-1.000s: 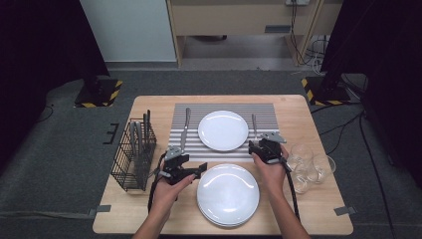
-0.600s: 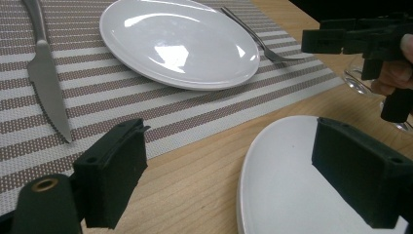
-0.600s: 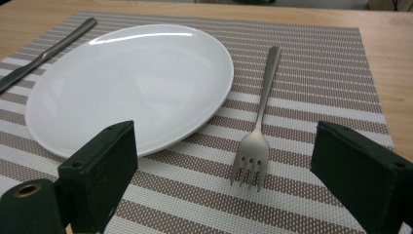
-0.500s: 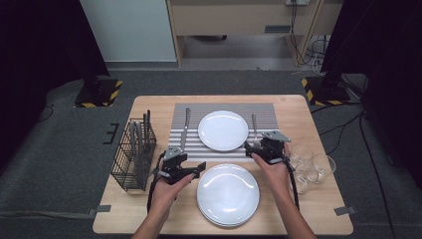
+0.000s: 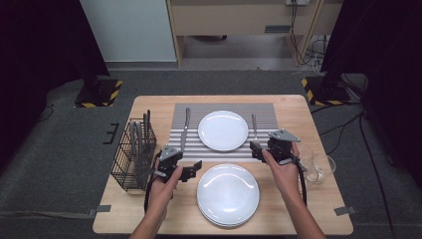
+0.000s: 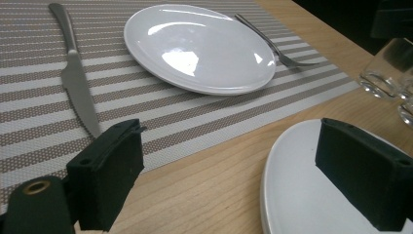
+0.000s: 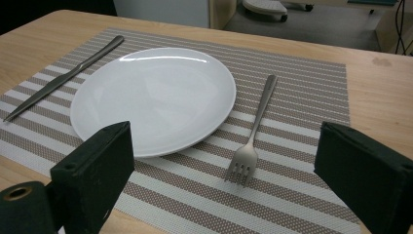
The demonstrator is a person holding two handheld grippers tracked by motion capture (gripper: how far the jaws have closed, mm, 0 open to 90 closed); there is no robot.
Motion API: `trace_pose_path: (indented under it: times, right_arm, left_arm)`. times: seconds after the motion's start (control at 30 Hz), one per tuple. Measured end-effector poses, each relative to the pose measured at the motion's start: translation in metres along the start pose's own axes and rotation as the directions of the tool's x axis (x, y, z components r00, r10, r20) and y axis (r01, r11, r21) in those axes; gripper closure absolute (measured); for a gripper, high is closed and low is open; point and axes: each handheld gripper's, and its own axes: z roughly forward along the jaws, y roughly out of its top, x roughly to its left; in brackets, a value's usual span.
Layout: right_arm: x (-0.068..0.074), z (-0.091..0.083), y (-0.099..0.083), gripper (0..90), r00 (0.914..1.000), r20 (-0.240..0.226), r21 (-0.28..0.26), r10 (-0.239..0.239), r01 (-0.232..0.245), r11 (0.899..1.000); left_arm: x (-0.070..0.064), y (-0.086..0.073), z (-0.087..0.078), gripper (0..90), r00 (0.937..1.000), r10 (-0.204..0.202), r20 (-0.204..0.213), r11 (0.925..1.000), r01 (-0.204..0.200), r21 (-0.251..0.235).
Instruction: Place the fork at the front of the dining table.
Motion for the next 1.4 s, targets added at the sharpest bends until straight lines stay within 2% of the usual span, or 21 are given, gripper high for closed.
trace_pose_path:
  times: [0.07,0.37,0.63,0.77,0.87,0.93,1.4]
  right_arm:
    - [-0.002,-0.005,0.001,7.5,1.0,0.0,0.005,-0.007,0.007,1.0]
    - [-0.012,-0.026,0.006,5.8,0.9988,0.01,0.002,-0.047,0.047,0.999]
    - [-0.02,-0.036,0.007,5.9,0.9991,-0.002,0.006,-0.041,0.041,0.999]
    - [-0.023,-0.043,0.008,6.5,0.9993,-0.011,0.007,-0.036,0.036,0.999]
    - [-0.026,-0.047,0.008,8.0,0.9993,-0.035,0.022,-0.015,0.015,1.0]
    - [-0.029,-0.05,0.008,8.9,0.9991,-0.029,0.017,-0.03,0.03,0.999]
    - [-0.043,-0.07,0.002,7.5,0.9997,-0.014,0.009,-0.022,0.022,1.0]
  left_arm:
    - [0.001,0.0,0.0,9.8,1.0,0.004,-0.008,1.0,-0.004,0.001]
    - [-0.001,-0.004,0.003,9.5,0.9955,0.082,-0.048,0.9962,-0.08,0.032]
    - [0.0,-0.005,0.004,8.7,0.9896,0.118,-0.082,0.9928,-0.116,0.03]
    - [0.002,-0.005,0.003,8.2,0.9896,0.114,-0.088,0.9935,-0.112,0.022]
    - [0.004,-0.006,0.002,8.0,0.99,0.105,-0.094,0.9945,-0.104,0.014]
    - [0.004,-0.007,0.003,8.0,0.9919,0.093,-0.086,0.9957,-0.092,0.01]
    - [0.006,-0.004,-0.001,7.8,0.9939,0.08,-0.076,0.9968,-0.08,-0.005]
